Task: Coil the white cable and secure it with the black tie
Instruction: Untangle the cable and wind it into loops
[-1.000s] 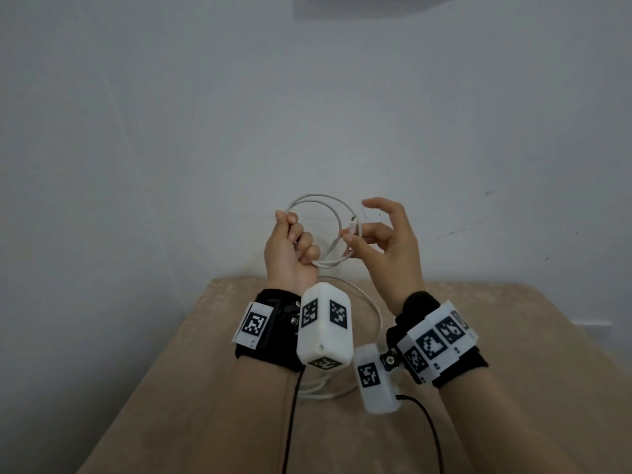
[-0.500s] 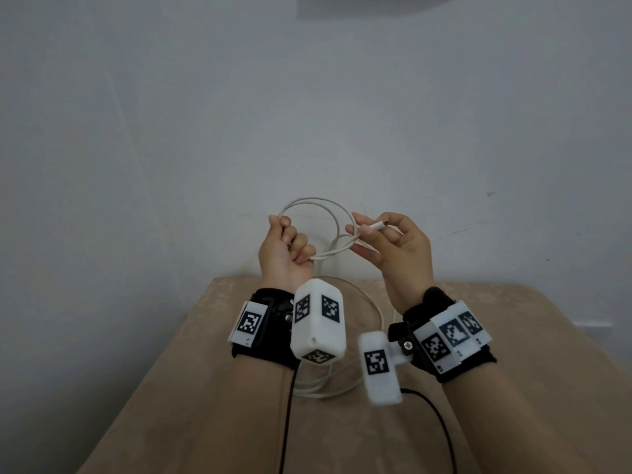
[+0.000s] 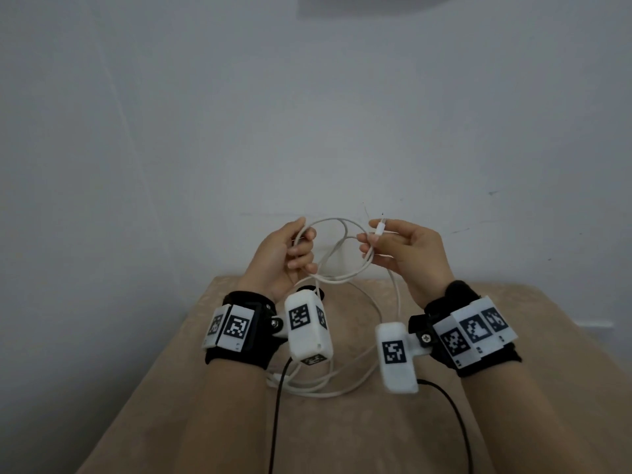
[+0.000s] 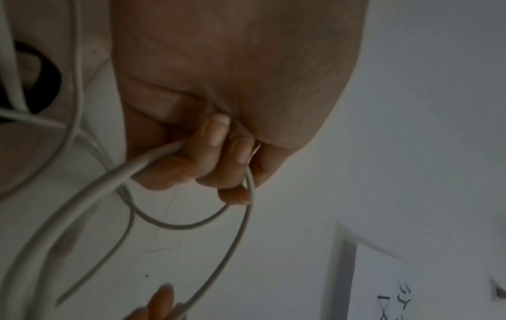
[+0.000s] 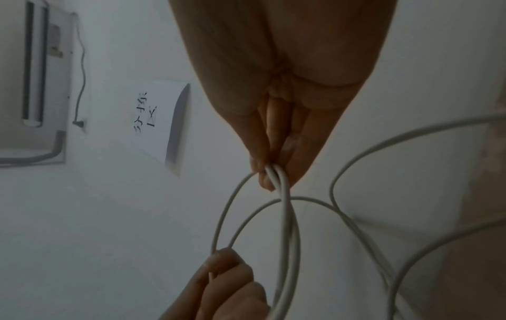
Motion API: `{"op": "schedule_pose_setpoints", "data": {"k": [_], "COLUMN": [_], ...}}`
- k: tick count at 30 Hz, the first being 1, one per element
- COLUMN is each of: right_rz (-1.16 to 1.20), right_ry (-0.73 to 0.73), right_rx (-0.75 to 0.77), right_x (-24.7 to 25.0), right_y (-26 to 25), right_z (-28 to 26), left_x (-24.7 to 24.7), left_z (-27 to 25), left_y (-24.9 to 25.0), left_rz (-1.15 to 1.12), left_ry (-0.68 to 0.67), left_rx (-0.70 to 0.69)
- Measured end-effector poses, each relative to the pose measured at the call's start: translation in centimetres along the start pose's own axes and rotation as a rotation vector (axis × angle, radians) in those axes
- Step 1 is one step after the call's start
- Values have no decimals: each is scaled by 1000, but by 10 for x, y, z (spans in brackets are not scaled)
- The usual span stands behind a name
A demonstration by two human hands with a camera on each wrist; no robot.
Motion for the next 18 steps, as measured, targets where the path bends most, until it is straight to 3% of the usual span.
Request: {"op": "schedule_pose_setpoints", "data": {"k": [9, 18], "right_rz": [-124, -55], "right_ry": [-48, -149], "right_rx": [-9, -34], "right_x": [-3, -12], "right_y": [3, 5], "right_z": [2, -1], "left_x": [-2, -2], "left_z": [-8, -7], "left_y": [5, 16], "left_rz": [421, 428], "left_ry": [-33, -16], "left_rx": [-52, -148]}}
Point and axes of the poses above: each hand's wrist, its own z-axis towards the middle knuckle, its own x-axis out of the back of the hand, y = z × x, the point moved 8 cm from there along z, towards the middle knuckle, and after that the axes turned 2 degrees about -y, right-handed, at the moved point
